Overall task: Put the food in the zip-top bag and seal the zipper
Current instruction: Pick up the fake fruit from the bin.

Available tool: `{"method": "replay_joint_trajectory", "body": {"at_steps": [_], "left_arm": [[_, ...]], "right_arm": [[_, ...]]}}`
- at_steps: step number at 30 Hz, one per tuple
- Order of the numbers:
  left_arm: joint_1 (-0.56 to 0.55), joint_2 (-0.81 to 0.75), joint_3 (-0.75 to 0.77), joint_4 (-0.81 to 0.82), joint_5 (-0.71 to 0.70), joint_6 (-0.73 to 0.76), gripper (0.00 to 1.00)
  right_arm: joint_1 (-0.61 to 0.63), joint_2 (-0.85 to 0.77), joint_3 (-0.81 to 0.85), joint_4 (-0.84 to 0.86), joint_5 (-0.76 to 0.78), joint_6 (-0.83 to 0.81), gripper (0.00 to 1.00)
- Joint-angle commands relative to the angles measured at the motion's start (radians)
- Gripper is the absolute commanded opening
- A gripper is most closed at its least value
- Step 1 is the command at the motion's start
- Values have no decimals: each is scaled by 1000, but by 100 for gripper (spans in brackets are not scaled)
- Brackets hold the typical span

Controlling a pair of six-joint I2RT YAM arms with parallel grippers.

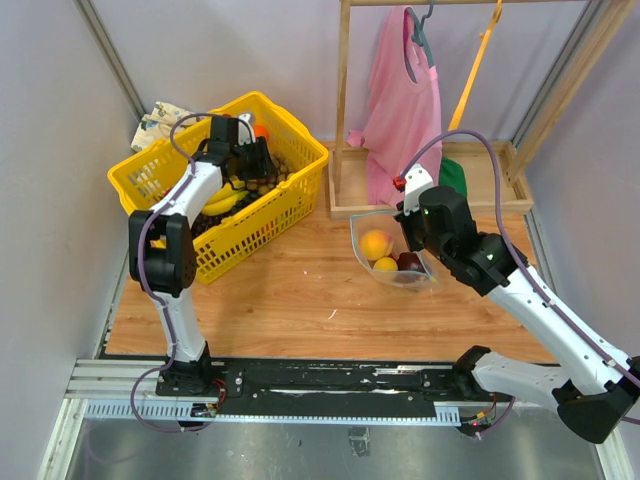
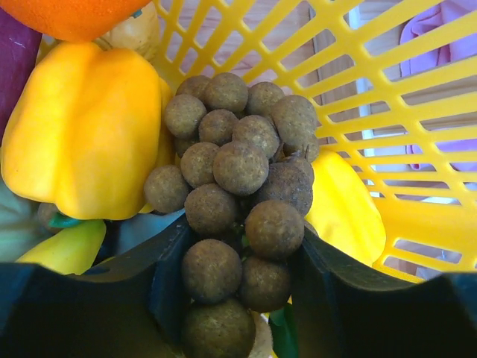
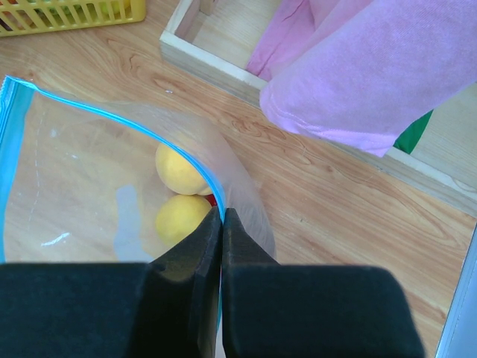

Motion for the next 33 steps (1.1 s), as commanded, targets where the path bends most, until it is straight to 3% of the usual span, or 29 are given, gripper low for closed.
{"method": "replay_joint_trajectory", "body": {"at_steps": [1, 7, 18, 33], "left_arm": [[5, -63, 8, -25, -8, 28, 47], [5, -148, -18, -29, -55, 48, 33], [4, -334, -61, -26, -137, 77, 30], [4, -636, -139, 38, -131, 41, 27]], "right_arm": [[-11, -14, -12, 22, -3, -7, 1], [-11, -17, -10, 18, -14, -1, 1], [-12, -28, -3, 11, -20, 10, 1], [-12, -24, 2, 18, -38, 22, 1]]}}
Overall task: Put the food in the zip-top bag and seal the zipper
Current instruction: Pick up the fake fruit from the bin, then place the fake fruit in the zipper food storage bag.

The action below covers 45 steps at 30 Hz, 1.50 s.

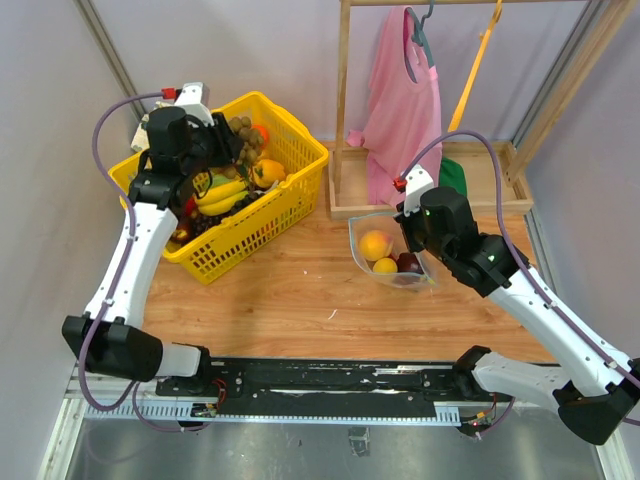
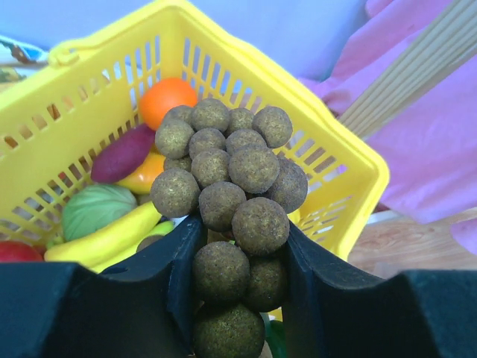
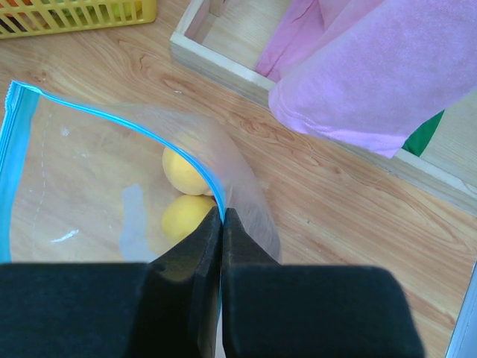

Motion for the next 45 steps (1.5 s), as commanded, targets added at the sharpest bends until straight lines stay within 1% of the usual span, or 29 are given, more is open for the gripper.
{"method": "replay_joint_trajectory", "body": {"at_steps": [1, 5, 10, 13, 16, 19, 23, 28, 31, 35, 38, 45], "left_arm": [[4, -86, 2, 62, 32, -28, 27], [4, -141, 15, 58, 92, -76, 25], [-11, -215, -22, 106, 157, -196, 20], [-70, -241, -61, 146, 144, -261, 19], [-155, -249, -90, 187, 126, -290, 19], [-217, -258, -115, 217, 81, -319, 18], [-277, -289, -193, 336, 39, -410, 16], [-395, -321, -279, 453, -93, -461, 12], [-457, -348, -348, 540, -173, -493, 7], [-518, -348, -392, 614, -229, -517, 6], [-566, -327, -396, 639, -250, -508, 5], [-704, -304, -427, 697, -430, -416, 3]], "right_arm": [[-12, -14, 5, 18, -15, 17, 1], [-12, -12, 3, 25, -15, 19, 1], [-11, -10, -6, 43, -13, 34, 1], [-11, -4, -5, 51, -17, 50, 1], [-11, 3, -5, 59, -24, 64, 1], [-11, 3, -7, 67, -30, 80, 1], [-11, 4, -18, 98, -33, 120, 1], [-10, 22, -25, 132, -39, 192, 1], [-11, 37, -28, 144, -29, 230, 1], [-11, 56, -33, 172, -34, 276, 1], [-12, 74, -34, 189, -38, 303, 1], [-11, 93, -39, 228, -57, 347, 1]]}}
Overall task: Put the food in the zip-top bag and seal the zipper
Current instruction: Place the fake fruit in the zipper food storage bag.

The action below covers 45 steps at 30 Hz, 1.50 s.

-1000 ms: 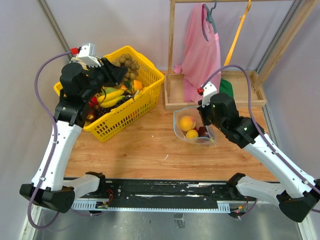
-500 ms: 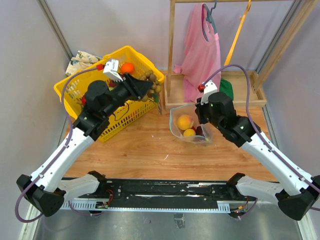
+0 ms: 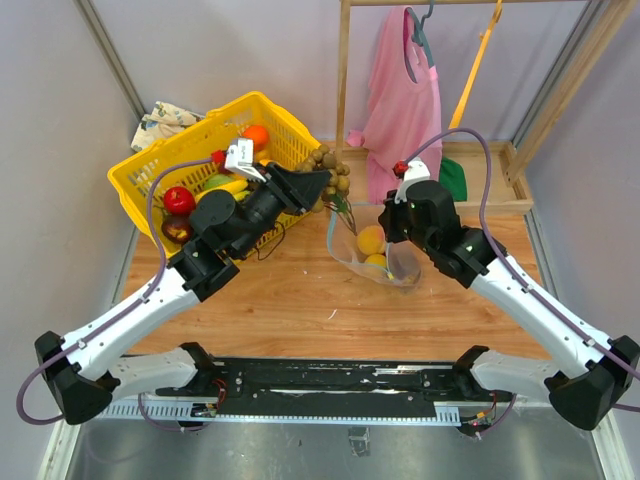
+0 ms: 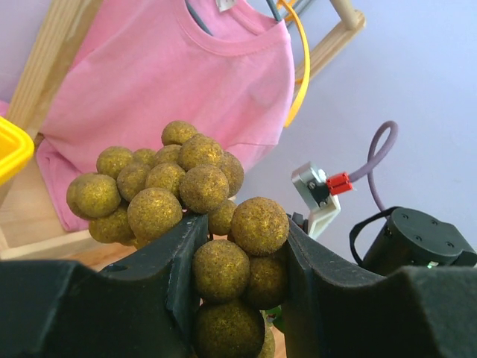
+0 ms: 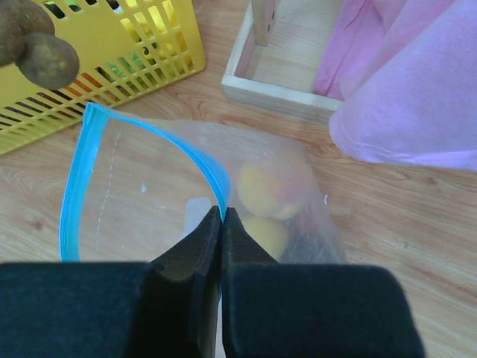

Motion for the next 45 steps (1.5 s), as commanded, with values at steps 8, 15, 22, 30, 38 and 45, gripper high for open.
{"method": "replay_joint_trajectory", "body": {"at_steps": [8, 15, 22, 30, 38, 45], "left_arm": [[-247, 61, -55, 182, -400, 268, 3], [-295, 50, -45, 157, -407, 291, 3], [-297, 2, -26, 83, -331, 215, 1], [-297, -30, -17, -1, -244, 112, 0], [-297, 4, -19, -46, -210, 52, 0], [-295, 39, -23, -46, -219, 37, 0]], "right_arm": [[-11, 4, -11, 67, -29, 81, 1], [-12, 2, -11, 66, -30, 79, 1], [-11, -1, -15, 68, -26, 76, 1], [-13, -7, -20, 68, -19, 70, 1], [-14, -27, -36, 91, -41, 66, 1], [-13, -44, -48, 108, -75, 54, 1]]}}
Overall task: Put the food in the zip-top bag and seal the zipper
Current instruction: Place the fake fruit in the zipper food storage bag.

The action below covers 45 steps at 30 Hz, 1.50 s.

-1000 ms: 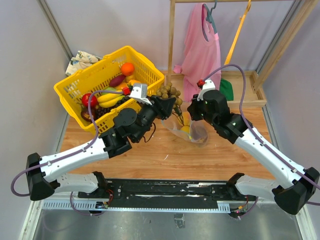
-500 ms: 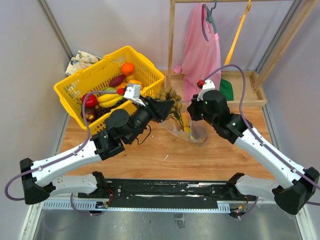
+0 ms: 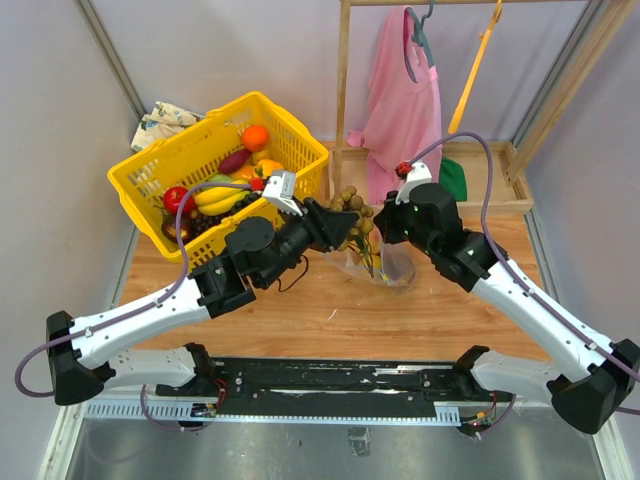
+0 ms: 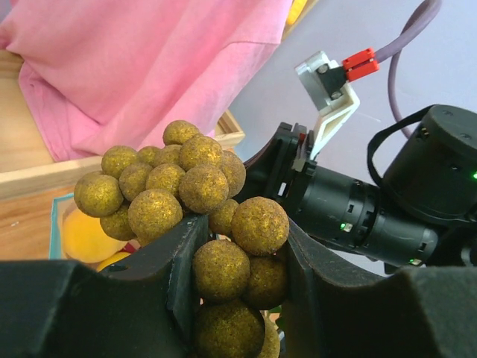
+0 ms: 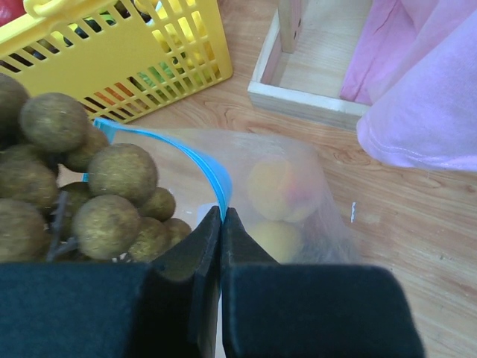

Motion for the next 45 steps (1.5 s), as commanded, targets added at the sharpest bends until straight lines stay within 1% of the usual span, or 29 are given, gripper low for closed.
{"method": "replay_joint_trajectory", "body": {"at_steps": [1, 5, 9, 15, 20, 26, 31, 35, 41, 45], "left_arm": [[-8, 22, 27, 11, -3, -24, 0], [8, 53, 29, 5, 29, -42, 0], [41, 65, 16, 0, 81, -87, 0], [68, 71, -1, -27, 77, -104, 0], [96, 79, -14, -49, 107, -136, 0], [98, 69, -30, -61, 119, -152, 0], [101, 98, -8, -109, 119, -151, 0], [103, 115, 5, -165, 130, -168, 0], [102, 80, -28, -143, 153, -181, 0], [102, 114, 0, -175, 182, -179, 0]], "right_arm": [[-13, -30, -16, 50, -34, -9, 1], [-12, -38, -22, 64, -66, -15, 1], [-14, -48, -26, 66, -57, -20, 1], [-14, -56, -26, 66, -61, -23, 1], [-14, -65, -27, 69, -58, -25, 1], [-17, -75, -35, 68, -29, -22, 1], [-20, -75, -34, 68, -42, -22, 1], [-25, -84, -41, 63, -19, -22, 1], [-36, -77, -42, 54, -13, -8, 1], [-40, -69, -39, 51, -20, -4, 1]]}}
